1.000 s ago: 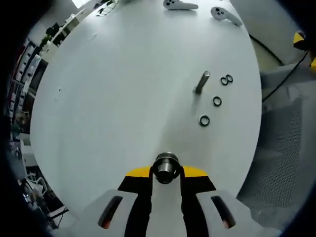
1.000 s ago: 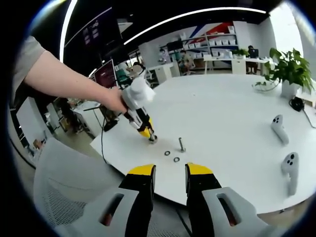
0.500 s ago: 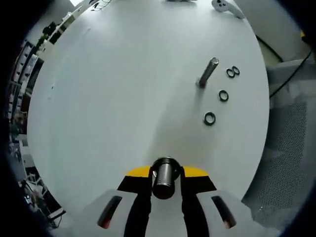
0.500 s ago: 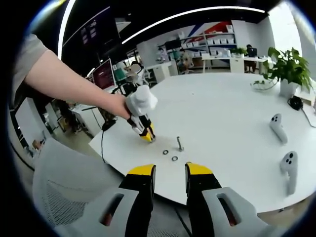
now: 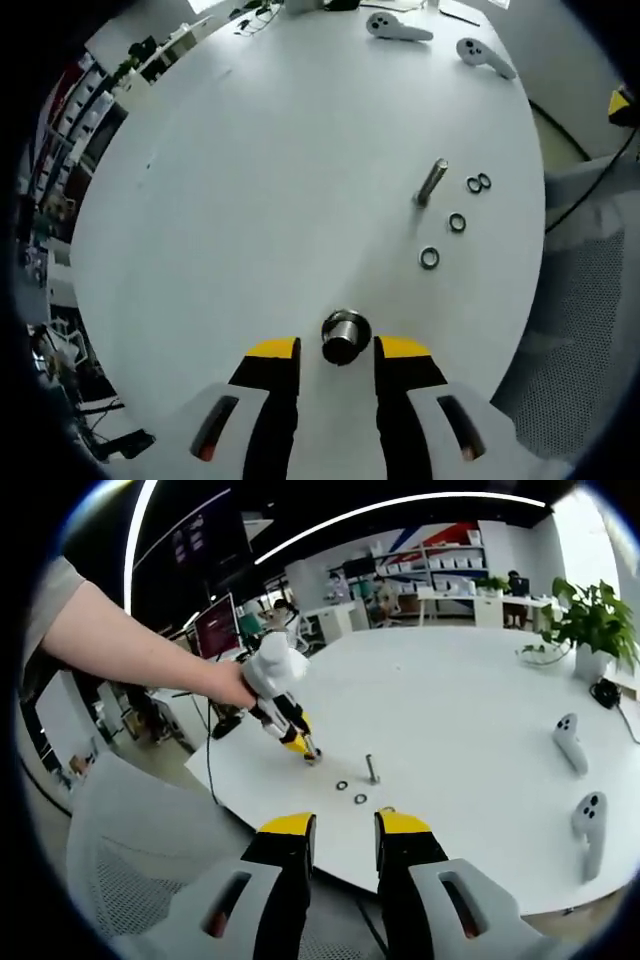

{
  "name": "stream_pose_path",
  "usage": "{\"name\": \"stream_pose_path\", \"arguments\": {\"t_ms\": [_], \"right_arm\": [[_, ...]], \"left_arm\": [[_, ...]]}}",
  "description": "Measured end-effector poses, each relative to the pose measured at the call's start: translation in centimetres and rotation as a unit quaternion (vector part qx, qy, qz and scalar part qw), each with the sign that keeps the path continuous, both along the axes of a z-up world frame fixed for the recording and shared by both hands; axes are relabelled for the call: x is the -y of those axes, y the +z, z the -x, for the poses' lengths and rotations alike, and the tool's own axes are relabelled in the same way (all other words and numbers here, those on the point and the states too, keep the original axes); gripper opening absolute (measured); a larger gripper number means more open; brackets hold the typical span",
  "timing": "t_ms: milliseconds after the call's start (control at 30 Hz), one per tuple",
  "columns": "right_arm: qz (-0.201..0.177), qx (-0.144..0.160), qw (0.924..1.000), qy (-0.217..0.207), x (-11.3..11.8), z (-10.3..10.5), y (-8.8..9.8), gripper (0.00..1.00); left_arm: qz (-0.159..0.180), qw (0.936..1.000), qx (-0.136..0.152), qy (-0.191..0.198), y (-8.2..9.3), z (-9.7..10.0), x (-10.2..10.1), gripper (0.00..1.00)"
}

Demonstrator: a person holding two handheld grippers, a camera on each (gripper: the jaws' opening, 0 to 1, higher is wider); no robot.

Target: Place the washer onto the threaded stud by aligning its center hole with the stud, sliding it down to the base, and recovering from edge contact or off-axis alignment until the washer reaches the visible bottom stop.

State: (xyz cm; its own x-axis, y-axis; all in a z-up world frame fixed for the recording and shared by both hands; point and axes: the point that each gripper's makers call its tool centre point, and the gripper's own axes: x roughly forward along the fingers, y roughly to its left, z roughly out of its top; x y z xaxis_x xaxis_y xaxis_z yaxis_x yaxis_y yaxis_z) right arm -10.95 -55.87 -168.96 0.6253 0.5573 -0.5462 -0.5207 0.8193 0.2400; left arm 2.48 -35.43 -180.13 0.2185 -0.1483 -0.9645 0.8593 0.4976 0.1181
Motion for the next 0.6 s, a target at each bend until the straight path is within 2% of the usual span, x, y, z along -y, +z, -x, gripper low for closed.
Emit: {"name": "stream_pose_path", "arguments": {"t_ms": [133,233,400,500,600], "right_arm": [[-0.003,0.001,1.0000,0.003,-0.1,0.1,0.1,0.26],[-0.003,0.007,0.9999,0.010,-0.3,0.2,0.3,0.26],[-0.005,0.007,0.9999,0.009,-0.4,0.2,0.4,0.26],[-0.006,0.009,0.9999,0.007,-0.3,0.2,0.4,0.26],[-0.003,0.006,0.9999,0.010,-0.3,0.3,0.2,0.26]], "left_arm": [[0.024,0.9993,0.016,0.023,1.1,1.0,-0.5,0.27],[0.057,0.9968,0.030,0.049,2.1,1.6,-0.8,0.27],[0.113,0.9864,0.060,0.103,4.3,2.9,-1.4,0.29],[0.129,0.9848,0.061,0.100,5.0,4.8,-1.4,0.32],[0.137,0.9837,0.073,0.090,5.8,6.5,-1.5,0.31]]}}
